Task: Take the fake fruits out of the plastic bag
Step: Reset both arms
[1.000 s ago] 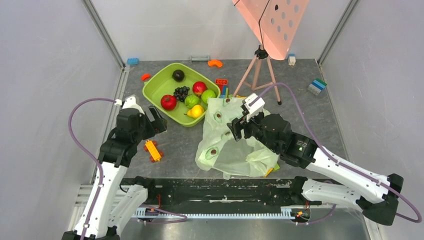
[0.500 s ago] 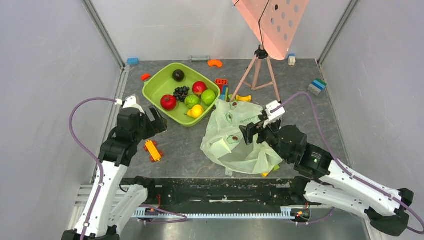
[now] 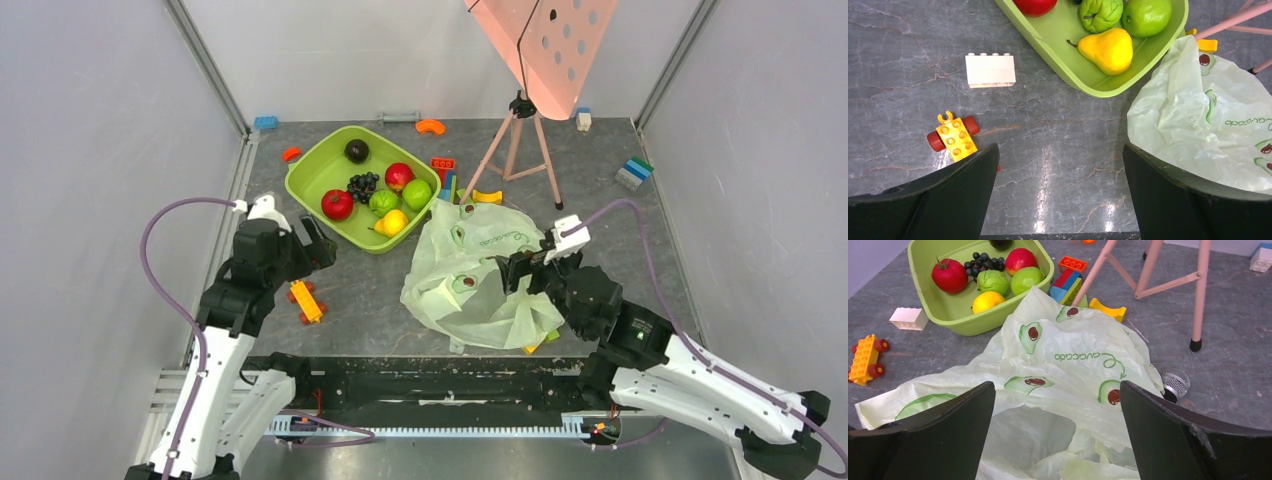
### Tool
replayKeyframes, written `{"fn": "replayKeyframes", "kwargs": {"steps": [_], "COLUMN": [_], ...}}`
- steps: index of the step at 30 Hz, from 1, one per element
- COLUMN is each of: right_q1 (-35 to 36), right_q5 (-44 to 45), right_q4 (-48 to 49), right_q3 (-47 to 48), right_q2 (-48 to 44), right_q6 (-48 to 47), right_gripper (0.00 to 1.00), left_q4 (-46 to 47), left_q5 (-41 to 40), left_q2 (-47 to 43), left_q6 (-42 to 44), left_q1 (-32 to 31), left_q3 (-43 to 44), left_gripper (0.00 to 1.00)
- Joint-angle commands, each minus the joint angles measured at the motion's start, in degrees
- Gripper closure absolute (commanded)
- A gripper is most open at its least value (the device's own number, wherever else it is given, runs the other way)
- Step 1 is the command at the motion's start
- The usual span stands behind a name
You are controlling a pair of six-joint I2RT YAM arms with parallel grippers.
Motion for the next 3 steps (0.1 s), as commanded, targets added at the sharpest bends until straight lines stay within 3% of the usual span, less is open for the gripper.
{"fn": "replayKeyframes", "kwargs": {"steps": [1,3], "right_q1": [0.3,0.3], "right_q5": [3.5,3.9], "right_q4": [-0.3,-0.5], "right_q3": [-0.1,-0.1], "right_q2": [-0.4,-0.3], "right_q6": [1.0,1.2], "right_gripper": [0.02,0.02], "left_q4": [2.7,2.6], "left_q5": [1.6,1.1], "left_q2": [-0.6,-0.6], "left_q6": [3.7,3.2], "left_q1": [0.3,0.3], "left_q3": [-0.4,-0.4], "left_gripper": [0.00,0.00]}}
